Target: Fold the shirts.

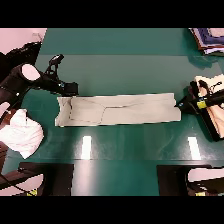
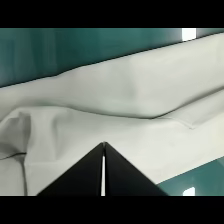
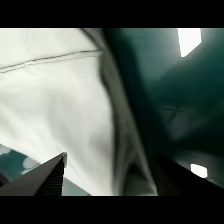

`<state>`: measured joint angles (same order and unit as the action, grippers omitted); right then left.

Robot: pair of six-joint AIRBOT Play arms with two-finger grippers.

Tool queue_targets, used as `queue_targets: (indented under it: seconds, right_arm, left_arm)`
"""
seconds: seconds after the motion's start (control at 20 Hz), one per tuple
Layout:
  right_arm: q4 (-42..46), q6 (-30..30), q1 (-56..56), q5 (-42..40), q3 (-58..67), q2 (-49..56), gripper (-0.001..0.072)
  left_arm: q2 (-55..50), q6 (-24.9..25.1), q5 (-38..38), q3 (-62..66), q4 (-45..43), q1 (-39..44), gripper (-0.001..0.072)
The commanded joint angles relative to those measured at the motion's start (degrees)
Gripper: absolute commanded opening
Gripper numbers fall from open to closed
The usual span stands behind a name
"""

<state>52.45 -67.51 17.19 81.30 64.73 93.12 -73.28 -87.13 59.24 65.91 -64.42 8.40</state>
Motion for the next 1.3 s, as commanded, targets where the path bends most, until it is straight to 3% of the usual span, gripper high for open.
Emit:
queue_targets:
  seconds: [0.0,0.05,0.1,0.15,0.2,0.25,0.45,0.7,0.85,1.25]
  right_arm:
    - [-1.5,2.3,-2.5,-3.8,-3.5,1.3,0.0585]
    - [-2.0,2.3,-3.7,-3.3,-3.5,2.1,0.0528]
    - [-1.9,2.5,-4.6,-3.3,-3.5,2.6,0.0408]
    - [-1.9,3.6,-5.4,-3.6,-3.5,2.8,0.0230]
    - [-1.9,4.1,-5.8,-3.9,-3.5,2.5,0.0097]
    - [-1.9,5.0,-5.8,-4.0,-3.5,1.8,0.0019]
    - [-2.1,4.8,-5.7,-1.9,-1.2,-6.1,0.0015]
    - [-2.0,-3.5,-12.6,2.5,12.8,-15.1,0.0015]
    - [-2.6,-7.4,-19.8,3.2,21.5,-15.7,0.0015]
    - [-3.4,-9.0,-35.1,-0.8,32.9,-15.5,0.0015]
  left_arm:
    - [-0.5,0.2,0.0,0.1,2.8,0.0,0.0042]
    - [-0.8,0.2,0.0,0.1,4.0,0.2,0.0041]
    - [-1.1,0.2,-0.1,0.0,4.0,0.8,0.0032]
    - [-1.5,0.2,-0.1,0.0,4.0,2.0,0.0032]
    - [-2.1,0.7,-0.3,0.1,4.0,3.6,0.0032]
    - [-3.0,0.8,-0.7,0.1,4.0,5.3,0.0032]
    - [-10.2,0.6,-3.8,3.3,4.9,12.0,0.0032]
    - [-23.7,0.6,-4.3,14.6,10.4,19.1,0.0032]
    - [-27.6,0.6,-5.0,19.5,12.3,22.5,0.0032]
    - [-32.3,-0.1,-6.4,20.6,12.3,26.2,0.0032]
